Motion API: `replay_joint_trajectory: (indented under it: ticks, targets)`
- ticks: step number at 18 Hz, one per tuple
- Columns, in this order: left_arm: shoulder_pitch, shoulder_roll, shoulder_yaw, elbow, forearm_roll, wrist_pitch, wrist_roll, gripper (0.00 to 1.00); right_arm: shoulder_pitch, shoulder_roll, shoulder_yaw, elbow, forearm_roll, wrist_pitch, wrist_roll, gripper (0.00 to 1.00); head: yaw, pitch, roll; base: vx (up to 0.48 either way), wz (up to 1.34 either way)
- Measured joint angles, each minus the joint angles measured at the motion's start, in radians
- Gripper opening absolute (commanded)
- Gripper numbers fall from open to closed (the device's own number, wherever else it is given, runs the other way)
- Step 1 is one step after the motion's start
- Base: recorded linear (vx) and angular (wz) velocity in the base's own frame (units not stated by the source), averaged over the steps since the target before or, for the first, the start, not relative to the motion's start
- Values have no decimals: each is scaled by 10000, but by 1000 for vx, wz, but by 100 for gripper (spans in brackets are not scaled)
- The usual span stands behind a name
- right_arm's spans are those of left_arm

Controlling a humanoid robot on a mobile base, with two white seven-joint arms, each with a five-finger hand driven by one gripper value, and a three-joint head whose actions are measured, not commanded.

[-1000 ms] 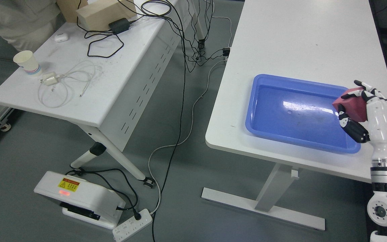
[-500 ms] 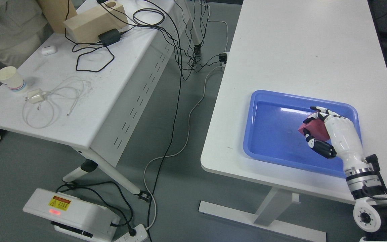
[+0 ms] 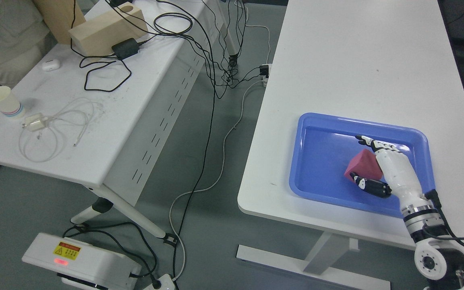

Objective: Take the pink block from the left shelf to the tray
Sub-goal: 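Open the right hand to release the cube in the blue tray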

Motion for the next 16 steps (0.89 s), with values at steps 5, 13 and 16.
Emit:
replay_joint_trajectory:
  ticks: [5, 13, 16]
  targets:
    - [1, 0, 0, 0, 0, 2, 0, 100, -190, 74, -7, 42, -1105, 147, -10, 99, 0, 0, 0, 2, 0]
    - [0, 0, 0, 0, 0, 4, 0, 100, -366, 497, -1011, 80, -3398, 1907, -200, 100, 0, 0, 0, 0, 0]
    - [0, 0, 0, 0, 0, 4, 0, 100, -391, 637, -1364, 87, -4228, 2773, -209, 100, 0, 0, 0, 0, 0]
